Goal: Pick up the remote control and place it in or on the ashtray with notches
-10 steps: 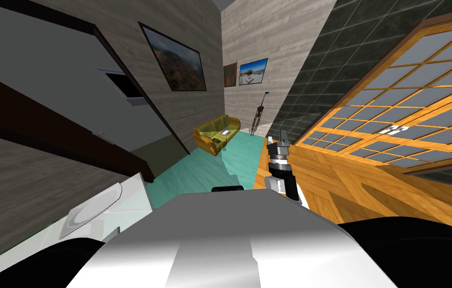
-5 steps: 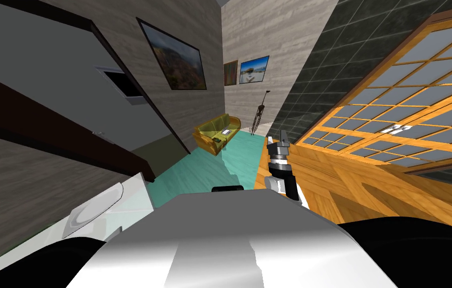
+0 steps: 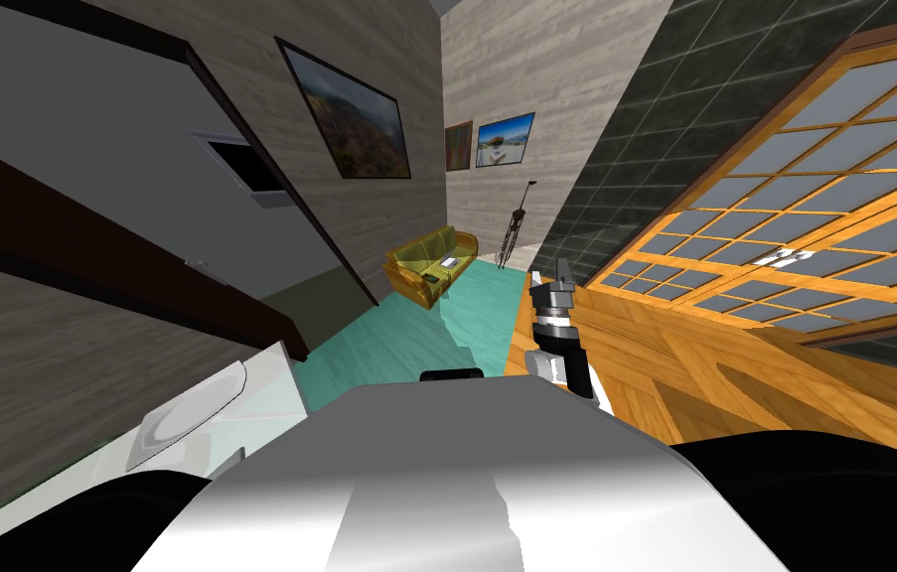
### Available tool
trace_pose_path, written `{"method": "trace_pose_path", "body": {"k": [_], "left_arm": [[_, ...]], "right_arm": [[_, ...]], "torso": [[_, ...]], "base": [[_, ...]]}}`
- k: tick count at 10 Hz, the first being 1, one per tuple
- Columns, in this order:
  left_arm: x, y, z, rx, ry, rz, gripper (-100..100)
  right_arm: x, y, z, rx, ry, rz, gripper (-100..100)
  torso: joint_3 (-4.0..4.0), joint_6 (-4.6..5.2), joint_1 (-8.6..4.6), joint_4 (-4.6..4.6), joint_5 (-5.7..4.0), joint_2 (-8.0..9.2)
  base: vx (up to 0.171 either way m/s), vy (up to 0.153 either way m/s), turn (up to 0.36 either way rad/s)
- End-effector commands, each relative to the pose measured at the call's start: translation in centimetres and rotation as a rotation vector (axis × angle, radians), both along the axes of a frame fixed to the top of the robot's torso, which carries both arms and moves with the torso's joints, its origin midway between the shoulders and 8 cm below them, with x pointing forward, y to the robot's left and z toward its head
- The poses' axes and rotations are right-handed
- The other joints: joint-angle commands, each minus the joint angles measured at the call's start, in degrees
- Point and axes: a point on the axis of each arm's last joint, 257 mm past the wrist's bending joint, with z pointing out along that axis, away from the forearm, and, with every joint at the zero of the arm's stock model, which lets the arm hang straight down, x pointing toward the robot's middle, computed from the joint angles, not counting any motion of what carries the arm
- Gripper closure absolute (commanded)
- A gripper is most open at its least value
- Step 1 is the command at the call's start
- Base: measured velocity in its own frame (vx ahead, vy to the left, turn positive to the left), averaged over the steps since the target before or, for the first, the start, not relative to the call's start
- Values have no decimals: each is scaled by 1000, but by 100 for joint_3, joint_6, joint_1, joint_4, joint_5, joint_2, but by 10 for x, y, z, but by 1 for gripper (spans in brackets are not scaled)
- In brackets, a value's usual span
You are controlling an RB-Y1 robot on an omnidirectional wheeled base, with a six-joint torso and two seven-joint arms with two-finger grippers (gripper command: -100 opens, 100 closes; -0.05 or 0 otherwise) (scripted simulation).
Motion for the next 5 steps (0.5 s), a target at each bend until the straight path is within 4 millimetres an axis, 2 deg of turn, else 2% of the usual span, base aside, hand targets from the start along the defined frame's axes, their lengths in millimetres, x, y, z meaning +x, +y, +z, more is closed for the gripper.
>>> {"method": "trace_pose_path", "body": {"k": [1,2,3,4,5], "left_arm": [[0,0,0,0,0,0,100],[0,0,0,0,0,-1,100],[0,0,0,0,0,-1,0],[-4,7,11,3,-1,0,100],[-6,10,17,4,-2,0,100]], "right_arm": [[0,0,0,0,0,0,0],[0,0,0,0,0,0,0],[0,0,0,0,0,0,0],[0,0,0,0,0,0,0],[0,0,0,0,0,0,0]], "torso": [[0,0,0,0,0,0],[0,-1,0,0,0,0],[0,-1,0,0,0,0],[0,-1,1,0,0,0],[-4,-2,-13,-2,-5,-6]], "base": [[0,0,0],[0,0,0],[0,0,0],[24,-39,-13],[29,-48,2]]}}
